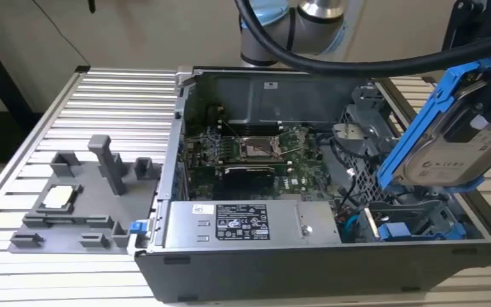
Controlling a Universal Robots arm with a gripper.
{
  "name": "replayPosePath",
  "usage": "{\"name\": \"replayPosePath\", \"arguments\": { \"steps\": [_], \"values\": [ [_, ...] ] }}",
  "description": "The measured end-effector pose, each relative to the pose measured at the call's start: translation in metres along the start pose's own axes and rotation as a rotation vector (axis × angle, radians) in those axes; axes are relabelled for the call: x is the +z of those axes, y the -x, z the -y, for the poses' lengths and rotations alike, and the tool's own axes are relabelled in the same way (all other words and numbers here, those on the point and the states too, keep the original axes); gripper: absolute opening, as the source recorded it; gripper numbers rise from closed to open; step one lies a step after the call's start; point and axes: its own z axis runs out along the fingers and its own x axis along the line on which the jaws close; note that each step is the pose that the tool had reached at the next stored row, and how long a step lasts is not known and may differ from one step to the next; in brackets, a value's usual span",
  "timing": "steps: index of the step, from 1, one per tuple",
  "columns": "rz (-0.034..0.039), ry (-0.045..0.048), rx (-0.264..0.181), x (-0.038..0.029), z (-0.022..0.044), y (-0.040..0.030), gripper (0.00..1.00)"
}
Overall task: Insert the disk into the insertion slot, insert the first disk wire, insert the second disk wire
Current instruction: 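Insert the disk into the insertion slot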
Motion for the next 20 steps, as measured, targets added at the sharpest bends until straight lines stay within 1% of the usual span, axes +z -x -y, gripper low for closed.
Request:
{"name": "replayPosePath", "arguments": {
  "steps": [12, 20],
  "values": [
    [-0.0001, -0.0017, -0.004, 0.0093, 0.0008, 0.0, 0.33],
    [0.0, -0.0037, -0.006, 0.0134, 0.0023, -0.0002, 0.33]
  ]
}}
